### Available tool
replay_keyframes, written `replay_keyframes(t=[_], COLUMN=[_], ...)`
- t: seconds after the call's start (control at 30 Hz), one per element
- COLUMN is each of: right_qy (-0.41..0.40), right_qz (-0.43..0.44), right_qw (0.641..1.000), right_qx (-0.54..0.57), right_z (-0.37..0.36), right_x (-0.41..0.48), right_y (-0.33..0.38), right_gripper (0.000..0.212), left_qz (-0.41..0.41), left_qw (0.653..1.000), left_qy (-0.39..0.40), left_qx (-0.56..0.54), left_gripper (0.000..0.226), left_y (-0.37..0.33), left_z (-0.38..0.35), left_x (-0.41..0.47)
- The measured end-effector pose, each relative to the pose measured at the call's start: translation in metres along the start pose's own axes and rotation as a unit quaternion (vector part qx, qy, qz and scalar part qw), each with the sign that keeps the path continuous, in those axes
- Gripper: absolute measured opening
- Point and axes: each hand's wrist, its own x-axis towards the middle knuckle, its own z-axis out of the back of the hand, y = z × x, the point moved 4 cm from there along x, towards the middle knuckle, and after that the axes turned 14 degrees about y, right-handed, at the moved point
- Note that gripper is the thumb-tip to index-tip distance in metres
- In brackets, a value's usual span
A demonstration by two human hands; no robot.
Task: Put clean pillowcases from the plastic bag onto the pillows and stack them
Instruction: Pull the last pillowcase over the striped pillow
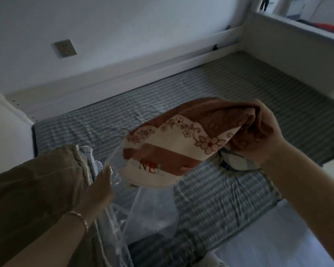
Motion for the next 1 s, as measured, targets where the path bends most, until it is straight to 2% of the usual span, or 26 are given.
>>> replay_keyframes(t=[0.03, 0.07, 0.1, 0.13, 0.17, 0.2, 0.23, 0.3, 0.33, 0.37, 0.43, 0.5, 0.53, 0.57, 0.6, 0.63, 0.67, 0.7, 0.73, 0.8, 0.9, 1.0], right_qy=[-0.021, -0.042, -0.085, -0.108, -0.118, -0.111, -0.111, -0.112, -0.112, -0.116, -0.12, -0.119, -0.119, -0.119, -0.126, -0.145, -0.159, -0.177, -0.2, -0.251, -0.273, -0.295], right_qz=[0.002, 0.002, 0.005, 0.007, 0.009, 0.012, 0.006, 0.001, 0.0, 0.001, 0.0, 0.03, 0.046, 0.052, 0.037, 0.001, -0.059, -0.119, -0.163, -0.179, -0.172, -0.151], right_qw=[1.0, 0.999, 0.996, 0.994, 0.992, 0.992, 0.991, 0.99, 0.989, 0.988, 0.987, 0.982, 0.979, 0.977, 0.982, 0.989, 0.979, 0.947, 0.916, 0.895, 0.902, 0.903], right_qx=[-0.006, 0.01, 0.017, 0.026, 0.037, 0.056, 0.076, 0.087, 0.097, 0.099, 0.112, 0.144, 0.161, 0.168, 0.134, 0.026, -0.116, -0.24, -0.308, -0.323, -0.287, -0.274], right_z=[-0.003, -0.001, 0.004, 0.005, 0.005, 0.007, 0.008, 0.014, 0.016, 0.018, 0.016, 0.017, 0.019, 0.022, 0.022, 0.027, 0.028, 0.03, 0.031, 0.037, 0.038, 0.042], right_x=[0.001, 0.002, 0.001, 0.002, 0.003, 0.005, 0.009, 0.013, 0.014, 0.015, 0.015, 0.014, 0.013, 0.01, 0.007, 0.003, -0.001, -0.006, -0.01, -0.018, -0.025, -0.031], right_y=[0.001, 0.0, -0.001, -0.004, -0.01, -0.014, -0.018, -0.023, -0.024, -0.023, -0.02, -0.016, -0.015, -0.016, -0.019, -0.027, -0.039, -0.052, -0.064, -0.077, -0.08, -0.077], right_gripper=[0.02, 0.028, 0.04, 0.05, 0.049, 0.036, 0.019, 0.023, 0.023, 0.021, 0.018, 0.017, 0.023, 0.03, 0.034, 0.027, 0.019, 0.018, 0.021, 0.024, 0.026, 0.027], left_qz=[-0.021, -0.055, -0.092, -0.13, -0.173, -0.208, -0.259, -0.351, -0.365, -0.372, -0.373, -0.344, -0.313, -0.28, -0.249, -0.223, -0.205, -0.202, -0.202, -0.203, -0.227, -0.237], left_qw=[1.0, 0.997, 0.984, 0.95, 0.898, 0.855, 0.84, 0.866, 0.879, 0.879, 0.874, 0.886, 0.888, 0.882, 0.862, 0.835, 0.813, 0.799, 0.788, 0.782, 0.795, 0.779], left_qy=[-0.008, -0.039, -0.079, -0.09, -0.073, -0.034, 0.016, 0.1, 0.116, 0.119, 0.081, 0.039, 0.031, 0.029, 0.037, 0.048, 0.068, 0.091, 0.117, 0.172, 0.233, 0.279], left_qx=[-0.004, -0.042, -0.131, -0.268, -0.397, -0.473, -0.477, -0.341, -0.284, -0.272, -0.301, -0.309, -0.336, -0.378, -0.44, -0.501, -0.54, -0.559, -0.57, -0.563, -0.512, -0.509], left_gripper=[0.041, 0.039, 0.037, 0.03, 0.019, 0.015, 0.031, 0.087, 0.098, 0.092, 0.049, 0.013, 0.008, 0.013, 0.018, 0.021, 0.023, 0.023, 0.023, 0.027, 0.035, 0.019], left_y=[-0.015, -0.026, -0.044, -0.061, -0.08, -0.095, -0.109, -0.142, -0.156, -0.165, -0.18, -0.19, -0.194, -0.196, -0.2, -0.205, -0.211, -0.219, -0.226, -0.239, -0.247, -0.244], left_z=[0.012, 0.027, 0.047, 0.064, 0.074, 0.079, 0.08, 0.072, 0.066, 0.063, 0.063, 0.065, 0.067, 0.066, 0.066, 0.065, 0.065, 0.066, 0.065, 0.065, 0.06, 0.055], left_x=[-0.006, -0.007, -0.016, -0.022, -0.031, -0.037, -0.044, -0.062, -0.07, -0.074, -0.08, -0.078, -0.077, -0.074, -0.074, -0.073, -0.074, -0.076, -0.079, -0.091, -0.099, -0.098])
